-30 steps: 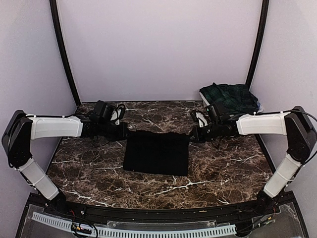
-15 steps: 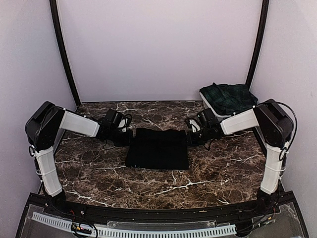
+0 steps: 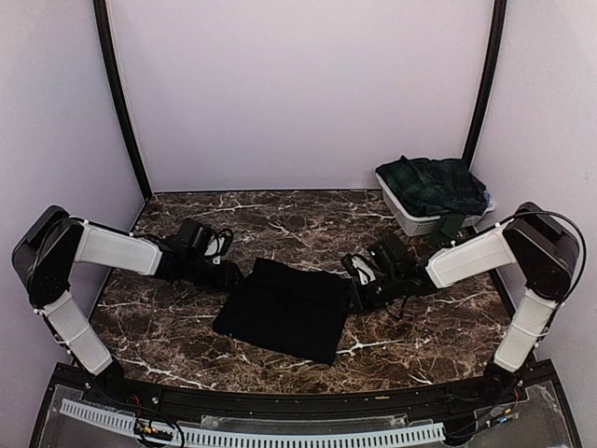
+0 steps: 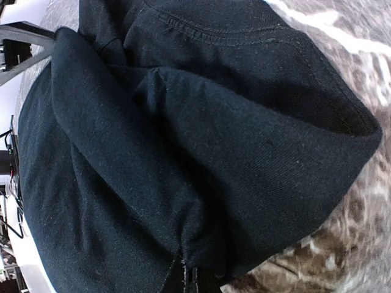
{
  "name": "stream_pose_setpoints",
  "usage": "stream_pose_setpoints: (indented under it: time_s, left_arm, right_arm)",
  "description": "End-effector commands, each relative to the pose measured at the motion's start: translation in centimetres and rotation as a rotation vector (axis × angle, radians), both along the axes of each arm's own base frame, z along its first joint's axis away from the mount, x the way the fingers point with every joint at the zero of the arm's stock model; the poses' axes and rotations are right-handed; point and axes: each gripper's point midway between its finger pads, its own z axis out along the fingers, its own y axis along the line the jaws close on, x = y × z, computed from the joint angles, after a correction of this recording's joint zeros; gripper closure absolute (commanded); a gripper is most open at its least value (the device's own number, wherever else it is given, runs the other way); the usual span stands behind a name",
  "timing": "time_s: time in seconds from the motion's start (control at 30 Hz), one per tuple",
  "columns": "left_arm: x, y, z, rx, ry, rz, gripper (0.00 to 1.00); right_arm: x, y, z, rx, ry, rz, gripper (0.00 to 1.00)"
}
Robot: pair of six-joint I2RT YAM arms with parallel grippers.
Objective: Fold and stack the mixed laundry pile
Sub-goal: Fold the 2/3-rectangle-folded T-shirt at the center of the board, then smooth out the square-folded T-shirt at the center of the board.
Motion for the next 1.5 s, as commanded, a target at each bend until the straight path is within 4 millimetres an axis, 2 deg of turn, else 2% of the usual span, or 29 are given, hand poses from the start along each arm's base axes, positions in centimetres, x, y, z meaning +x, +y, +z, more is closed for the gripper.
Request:
stream_pose_setpoints:
  time_s: [0.0,0.03,0.1,0.2,0.3,0.4,0.43,0.53,0.6,0.67,0.8,0.83,0.87,0.9,0.93,0.97,1.0,1.03,1.07,1.1,1.13,1.17,1.23,1.47]
  left_arm:
    - [0.4,1.3,3.8,0.018,-0.107,0.036,0.4]
    - [0.5,1.4,4.6,0.025,-0.133,0.031,0.33]
    - [1.1,1.4,8.4,0.004,-0.246,0.016,0.24]
    - [1.7,1.1,11.7,-0.002,-0.355,-0.021,0.17]
    - [2.1,0.1,13.6,-0.017,-0.446,-0.093,0.14]
    - [1.8,-1.1,14.0,-0.005,-0.54,-0.171,0.12]
    - [1.6,-2.2,14.8,0.001,-0.619,-0.232,0.12]
    - [0.1,-4.7,14.8,0.045,-0.742,-0.431,0.12]
    - [-0.6,-6.2,14.7,0.066,-0.784,-0.554,0.15]
    - [-1.7,-7.9,14.2,0.092,-0.812,-0.69,0.18]
    - [-3.4,-10.0,11.6,0.145,-0.826,-0.922,0.25]
    - [-3.4,-10.4,11.7,0.147,-0.837,-0.946,0.26]
    - [-3.7,-10.7,10.7,0.162,-0.827,-0.987,0.28]
    - [-3.5,-11.2,11.0,0.161,-0.839,-1.002,0.29]
    - [-3.6,-11.6,10.1,0.169,-0.828,-1.033,0.31]
    - [-3.4,-12.1,10.4,0.168,-0.843,-1.044,0.32]
    - [-3.6,-12.2,9.4,0.181,-0.822,-1.073,0.33]
    - [-3.4,-12.5,9.5,0.186,-0.83,-1.082,0.34]
    - [-3.6,-12.6,8.5,0.199,-0.816,-1.11,0.36]
    - [-3.4,-12.9,8.7,0.205,-0.821,-1.12,0.4]
    - [-3.4,-13.0,8.1,0.22,-0.805,-1.147,0.44]
    - [-3.4,-13.0,7.7,0.234,-0.797,-1.156,0.52]
    - [-3.2,-13.1,6.8,0.258,-0.799,-1.182,0.58]
    - [-2.0,-13.6,5.0,0.302,-0.797,-1.209,0.6]
  right_arm:
    - [-1.4,-2.0,-1.7,-0.069,0.059,-0.05,0.99]
    - [-1.4,-1.9,-1.7,-0.067,0.062,-0.046,0.97]
    - [-1.4,-1.7,-1.2,-0.064,0.057,-0.042,0.85]
    - [-1.9,-2.7,-0.3,-0.089,0.056,-0.053,0.69]
    - [-1.5,-4.1,2.6,-0.094,-0.005,-0.083,0.5]
    - [-1.0,-5.2,5.6,-0.091,-0.061,-0.1,0.33]
    - [-0.5,-5.3,6.6,-0.087,-0.081,-0.106,0.28]
    - [1.1,-5.6,9.0,-0.066,-0.133,-0.108,0.2]
    - [2.5,-5.1,10.0,-0.035,-0.159,-0.091,0.21]
    - [3.9,-4.1,10.8,-0.006,-0.171,-0.055,0.26]
    - [6.3,-0.6,13.2,0.079,-0.204,0.043,0.39]
    - [6.4,0.0,12.9,0.088,-0.189,0.072,0.42]
    - [7.0,0.8,13.4,0.105,-0.193,0.094,0.45]
    - [7.3,1.4,13.4,0.117,-0.187,0.112,0.48]
    - [7.6,2.0,13.2,0.129,-0.179,0.128,0.51]
    - [7.9,2.5,13.1,0.137,-0.174,0.141,0.53]
    - [8.1,3.0,12.5,0.138,-0.155,0.154,0.55]
    - [8.4,3.4,12.3,0.147,-0.147,0.164,0.57]
    - [8.6,3.8,12.1,0.153,-0.142,0.173,0.6]
    - [8.8,4.2,11.8,0.158,-0.134,0.181,0.61]
    - [9.0,4.5,11.5,0.166,-0.126,0.189,0.62]
    - [9.1,4.9,11.2,0.173,-0.119,0.195,0.62]
    - [9.5,5.7,10.6,0.186,-0.105,0.208,0.64]
    - [9.5,8.9,8.1,0.2,-0.06,0.272,0.69]
